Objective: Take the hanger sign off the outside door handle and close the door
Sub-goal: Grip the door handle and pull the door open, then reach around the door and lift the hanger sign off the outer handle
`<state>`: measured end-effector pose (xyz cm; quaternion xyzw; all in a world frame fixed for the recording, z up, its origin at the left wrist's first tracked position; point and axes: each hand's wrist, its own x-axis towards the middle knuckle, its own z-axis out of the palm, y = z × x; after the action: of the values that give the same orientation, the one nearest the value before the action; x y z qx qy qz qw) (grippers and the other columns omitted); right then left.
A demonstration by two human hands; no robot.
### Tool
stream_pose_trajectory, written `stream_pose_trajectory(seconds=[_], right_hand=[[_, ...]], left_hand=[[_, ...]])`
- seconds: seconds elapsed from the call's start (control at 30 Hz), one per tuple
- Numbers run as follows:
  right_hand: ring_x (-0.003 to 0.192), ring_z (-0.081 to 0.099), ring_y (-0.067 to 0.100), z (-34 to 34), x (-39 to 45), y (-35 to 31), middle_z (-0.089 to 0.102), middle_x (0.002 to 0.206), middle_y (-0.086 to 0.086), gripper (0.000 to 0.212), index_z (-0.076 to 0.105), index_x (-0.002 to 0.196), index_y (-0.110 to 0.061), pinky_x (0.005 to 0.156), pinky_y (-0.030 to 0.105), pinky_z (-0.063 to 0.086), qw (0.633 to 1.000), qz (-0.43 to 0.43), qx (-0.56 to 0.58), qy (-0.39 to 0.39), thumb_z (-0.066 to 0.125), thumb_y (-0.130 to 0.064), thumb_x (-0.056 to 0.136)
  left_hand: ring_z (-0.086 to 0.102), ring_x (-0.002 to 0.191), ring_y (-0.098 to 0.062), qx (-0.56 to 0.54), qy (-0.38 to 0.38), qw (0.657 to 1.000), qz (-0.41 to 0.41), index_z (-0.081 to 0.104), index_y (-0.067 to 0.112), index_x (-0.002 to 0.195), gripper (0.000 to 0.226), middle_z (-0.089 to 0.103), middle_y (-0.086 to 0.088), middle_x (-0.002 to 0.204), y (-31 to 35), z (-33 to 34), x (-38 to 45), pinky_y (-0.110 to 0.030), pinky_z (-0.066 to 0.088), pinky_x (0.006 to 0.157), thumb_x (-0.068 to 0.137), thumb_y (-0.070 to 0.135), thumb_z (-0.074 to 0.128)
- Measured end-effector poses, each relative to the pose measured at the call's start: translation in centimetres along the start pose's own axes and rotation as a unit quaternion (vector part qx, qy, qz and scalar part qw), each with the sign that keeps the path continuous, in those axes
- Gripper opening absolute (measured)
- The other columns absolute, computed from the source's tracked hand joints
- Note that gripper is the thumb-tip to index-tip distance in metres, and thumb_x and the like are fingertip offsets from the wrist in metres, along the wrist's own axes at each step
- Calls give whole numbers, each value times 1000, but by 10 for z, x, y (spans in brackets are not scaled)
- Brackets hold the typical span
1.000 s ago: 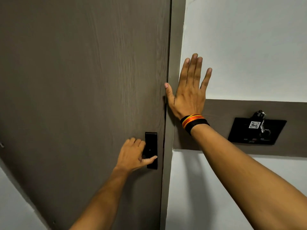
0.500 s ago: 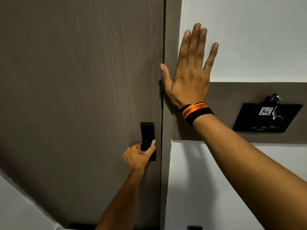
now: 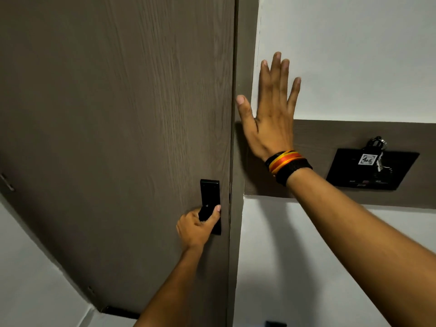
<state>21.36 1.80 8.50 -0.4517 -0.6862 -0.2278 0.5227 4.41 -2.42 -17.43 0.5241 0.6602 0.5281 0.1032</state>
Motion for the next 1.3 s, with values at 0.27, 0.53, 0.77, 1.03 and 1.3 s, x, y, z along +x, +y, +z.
stream_pose_trajectory(seconds=[0.27, 0.53, 0.77, 1.03, 1.3], right_hand=[[156, 26, 22, -21, -140, 13, 35, 165, 9, 50, 44, 150, -11, 128, 48, 15, 970, 1, 228, -91, 55, -17, 101], [93, 70, 17, -4, -205, 10, 73, 103, -10, 35, 60, 134, -26, 91, 40, 58, 838, 149, 239, -467, 57, -25, 99], [73, 66, 16, 1, -234, -23, 69, 82, -8, 33, 67, 120, -22, 65, 28, 52, 786, 67, 254, -560, 53, -15, 92], [95, 71, 30, -8, -266, -53, 78, 101, 2, 31, 73, 117, -24, 76, 36, 57, 809, -99, 254, -520, 52, -25, 95], [69, 67, 35, -44, -288, -111, 70, 79, 8, 22, 59, 74, -15, 55, 33, 33, 843, -207, 221, -445, 48, -26, 90]], left_hand=[[32, 36, -8, 219, -50, 959, 174, 29, 25, 47, 71, 34, 8, 39, 1, -72, -7, -21, 25, 43, 73, 82, 61], [49, 51, -14, 260, -53, 932, 249, 55, 18, 56, 56, 46, 11, 53, 0, -116, -34, -30, 47, 61, 74, 70, 67], [46, 63, -15, 322, -44, 914, 244, 60, 16, 68, 56, 52, 5, 64, 0, -158, -76, -31, 42, 65, 78, 70, 64], [41, 66, -14, 360, -44, 904, 227, 50, 15, 70, 56, 45, 5, 69, -1, -213, -119, -27, 38, 60, 80, 70, 62], [58, 81, -23, 365, -65, 909, 188, 71, 8, 87, 78, 66, -5, 85, -9, -266, -151, -41, 54, 69, 84, 81, 46]])
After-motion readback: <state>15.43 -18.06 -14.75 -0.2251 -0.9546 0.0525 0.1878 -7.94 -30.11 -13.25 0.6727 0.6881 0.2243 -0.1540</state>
